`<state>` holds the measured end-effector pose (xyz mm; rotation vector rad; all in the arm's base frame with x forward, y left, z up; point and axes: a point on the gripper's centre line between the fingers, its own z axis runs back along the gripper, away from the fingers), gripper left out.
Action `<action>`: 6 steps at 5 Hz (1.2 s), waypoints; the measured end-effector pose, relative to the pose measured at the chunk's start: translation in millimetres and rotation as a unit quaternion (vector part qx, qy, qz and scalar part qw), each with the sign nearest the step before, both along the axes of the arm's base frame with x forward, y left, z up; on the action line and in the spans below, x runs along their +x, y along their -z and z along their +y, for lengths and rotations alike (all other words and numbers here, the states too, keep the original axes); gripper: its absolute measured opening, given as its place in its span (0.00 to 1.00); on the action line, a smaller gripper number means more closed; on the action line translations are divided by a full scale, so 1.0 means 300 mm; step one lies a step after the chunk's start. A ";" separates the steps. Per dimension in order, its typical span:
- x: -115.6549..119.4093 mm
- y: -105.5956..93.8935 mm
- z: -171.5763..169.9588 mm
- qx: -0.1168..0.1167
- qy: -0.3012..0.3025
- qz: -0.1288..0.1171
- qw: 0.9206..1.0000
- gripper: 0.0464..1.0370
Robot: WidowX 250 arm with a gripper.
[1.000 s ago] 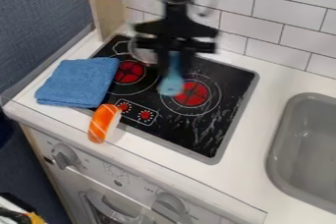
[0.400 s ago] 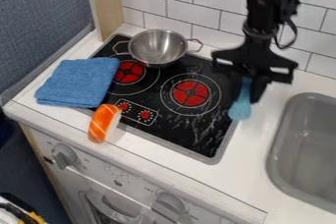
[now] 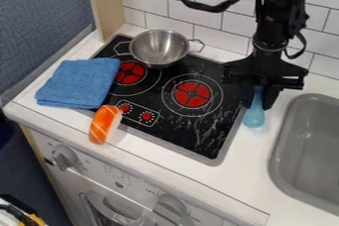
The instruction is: Moved the blue brush on the right side
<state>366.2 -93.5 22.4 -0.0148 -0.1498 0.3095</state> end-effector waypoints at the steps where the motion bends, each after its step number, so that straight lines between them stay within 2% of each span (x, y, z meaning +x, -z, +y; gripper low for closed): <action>1: 0.032 0.016 -0.011 0.002 0.003 0.004 1.000 0.26; 2: 0.047 0.014 -0.012 0.006 0.007 0.005 1.000 0.33; 4: 0.046 0.021 -0.022 0.002 0.027 0.020 0.999 0.92; 5: 0.042 0.011 -0.031 -0.003 0.029 0.029 0.999 0.97; 6: 0.027 -0.014 -0.026 -0.002 0.025 0.039 0.999 0.96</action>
